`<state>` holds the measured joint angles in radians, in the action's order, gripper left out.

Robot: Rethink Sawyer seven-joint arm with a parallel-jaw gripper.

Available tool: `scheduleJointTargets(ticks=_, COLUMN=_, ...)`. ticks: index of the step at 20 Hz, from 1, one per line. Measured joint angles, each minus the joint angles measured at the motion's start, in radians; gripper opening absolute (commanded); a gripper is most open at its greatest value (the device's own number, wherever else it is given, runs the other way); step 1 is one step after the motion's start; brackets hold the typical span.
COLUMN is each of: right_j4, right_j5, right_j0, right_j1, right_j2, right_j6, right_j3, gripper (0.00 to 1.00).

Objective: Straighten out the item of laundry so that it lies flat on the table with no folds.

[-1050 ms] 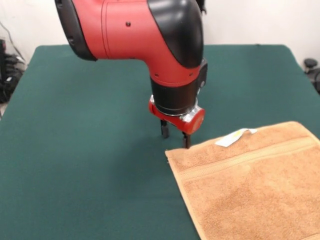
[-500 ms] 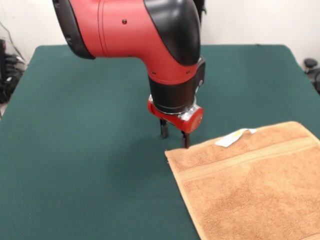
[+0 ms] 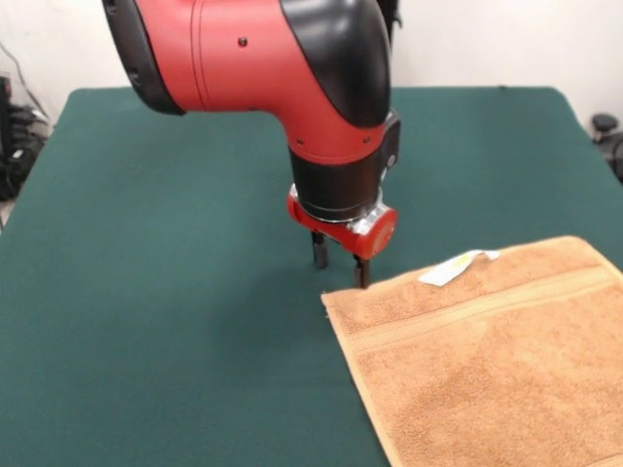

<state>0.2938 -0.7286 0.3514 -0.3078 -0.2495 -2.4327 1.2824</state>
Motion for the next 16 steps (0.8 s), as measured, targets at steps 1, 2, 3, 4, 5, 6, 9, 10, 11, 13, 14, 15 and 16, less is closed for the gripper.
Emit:
scheduleJointTargets(ticks=1, right_j4=-0.001, right_j5=0.0, right_j0=0.0, right_j1=0.0, right_j2=0.0, right_j6=0.0, right_j3=0.0, gripper=1.0)
scheduleJointTargets(ticks=2, right_j4=-0.002, right_j5=0.0, right_j0=-0.001, right_j1=0.0, right_j2=0.0, right_j6=0.0, right_j3=0.0, gripper=1.0)
scheduleJointTargets(ticks=3, right_j4=-0.004, right_j5=-0.003, right_j0=-0.002, right_j1=-0.001, right_j2=0.0, right_j6=0.0, right_j3=0.001, gripper=1.0)
scheduleJointTargets(ticks=4, right_j4=-0.006, right_j5=-0.009, right_j0=-0.004, right_j1=-0.002, right_j2=0.0, right_j6=0.0, right_j3=0.002, gripper=1.0)
scheduleJointTargets(ticks=5, right_j4=-0.009, right_j5=-0.015, right_j0=-0.005, right_j1=-0.002, right_j2=0.0, right_j6=0.0, right_j3=0.002, gripper=1.0)
scheduleJointTargets(ticks=6, right_j4=-0.011, right_j5=-0.025, right_j0=-0.007, right_j1=-0.003, right_j2=0.0, right_j6=0.0, right_j3=0.002, gripper=1.0)
scheduleJointTargets(ticks=9, right_j4=-0.014, right_j5=-0.088, right_j0=-0.023, right_j1=-0.01, right_j2=0.001, right_j6=0.0, right_j3=0.002, gripper=1.0)
scheduleJointTargets(ticks=10, right_j4=-0.014, right_j5=-0.11, right_j0=-0.029, right_j1=-0.013, right_j2=0.002, right_j6=0.0, right_j3=0.002, gripper=1.0)
scheduleJointTargets(ticks=11, right_j4=-0.013, right_j5=-0.132, right_j0=-0.036, right_j1=-0.016, right_j2=0.002, right_j6=0.0, right_j3=0.001, gripper=1.0)
scheduleJointTargets(ticks=13, right_j4=-0.012, right_j5=-0.191, right_j0=-0.056, right_j1=-0.024, right_j2=0.003, right_j6=0.0, right_j3=-0.001, gripper=1.0)
scheduleJointTargets(ticks=14, right_j4=-0.012, right_j5=-0.23, right_j0=-0.071, right_j1=-0.028, right_j2=0.003, right_j6=0.0, right_j3=-0.003, gripper=1.0)
scheduleJointTargets(ticks=15, right_j4=-0.012, right_j5=-0.245, right_j0=-0.077, right_j1=-0.029, right_j2=0.003, right_j6=0.0, right_j3=-0.004, gripper=1.0)
scheduleJointTargets(ticks=16, right_j4=-0.012, right_j5=-0.277, right_j0=-0.09, right_j1=-0.032, right_j2=0.003, right_j6=0.0, right_j3=-0.006, gripper=1.0)
